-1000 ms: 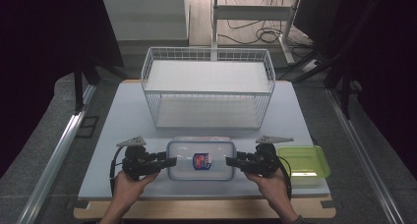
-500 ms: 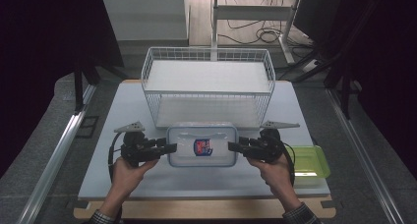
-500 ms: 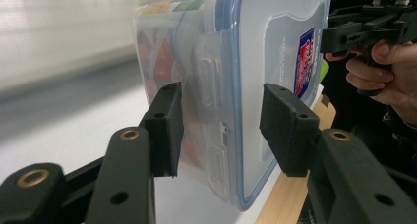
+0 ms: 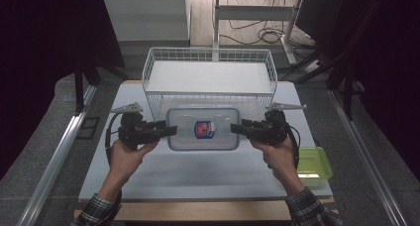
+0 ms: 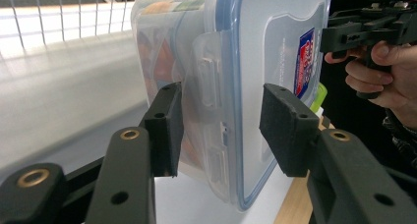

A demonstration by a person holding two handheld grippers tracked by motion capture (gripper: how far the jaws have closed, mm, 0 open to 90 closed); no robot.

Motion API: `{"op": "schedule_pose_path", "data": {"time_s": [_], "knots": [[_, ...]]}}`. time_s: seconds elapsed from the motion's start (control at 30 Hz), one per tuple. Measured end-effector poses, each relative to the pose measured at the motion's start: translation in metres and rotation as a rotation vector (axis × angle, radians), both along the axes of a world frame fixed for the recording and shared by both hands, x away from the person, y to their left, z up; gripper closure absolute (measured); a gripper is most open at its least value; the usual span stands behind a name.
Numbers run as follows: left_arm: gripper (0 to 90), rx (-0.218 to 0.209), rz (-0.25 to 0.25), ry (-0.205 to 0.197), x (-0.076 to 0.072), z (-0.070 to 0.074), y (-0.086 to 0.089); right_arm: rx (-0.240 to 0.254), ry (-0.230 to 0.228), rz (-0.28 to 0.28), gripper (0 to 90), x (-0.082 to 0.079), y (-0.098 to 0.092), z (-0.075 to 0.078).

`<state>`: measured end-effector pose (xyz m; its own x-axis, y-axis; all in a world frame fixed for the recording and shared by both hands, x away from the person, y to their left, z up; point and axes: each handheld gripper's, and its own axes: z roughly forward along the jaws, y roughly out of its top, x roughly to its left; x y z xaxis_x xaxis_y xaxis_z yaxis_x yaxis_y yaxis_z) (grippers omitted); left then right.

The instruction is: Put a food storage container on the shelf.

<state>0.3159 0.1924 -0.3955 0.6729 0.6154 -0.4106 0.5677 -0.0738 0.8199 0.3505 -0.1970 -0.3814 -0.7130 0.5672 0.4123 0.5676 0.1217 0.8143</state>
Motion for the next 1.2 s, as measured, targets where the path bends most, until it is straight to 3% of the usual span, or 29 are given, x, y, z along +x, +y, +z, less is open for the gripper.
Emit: {"op": "schedule_pose_path", "data": {"time_s": [0.57, 1.2], "knots": [[52.7, -0.02, 0.009, -0.034, 0.031, 0.038, 0.005, 0.018, -0.041, -0.018, 50.0, 0.032, 0.006, 0.044], [52.7, -0.028, 0.025, -0.033, 0.074, 0.071, 0.007, 0.05, -0.044, -0.045, 49.7, 0.072, 0.008, 0.071]]}}
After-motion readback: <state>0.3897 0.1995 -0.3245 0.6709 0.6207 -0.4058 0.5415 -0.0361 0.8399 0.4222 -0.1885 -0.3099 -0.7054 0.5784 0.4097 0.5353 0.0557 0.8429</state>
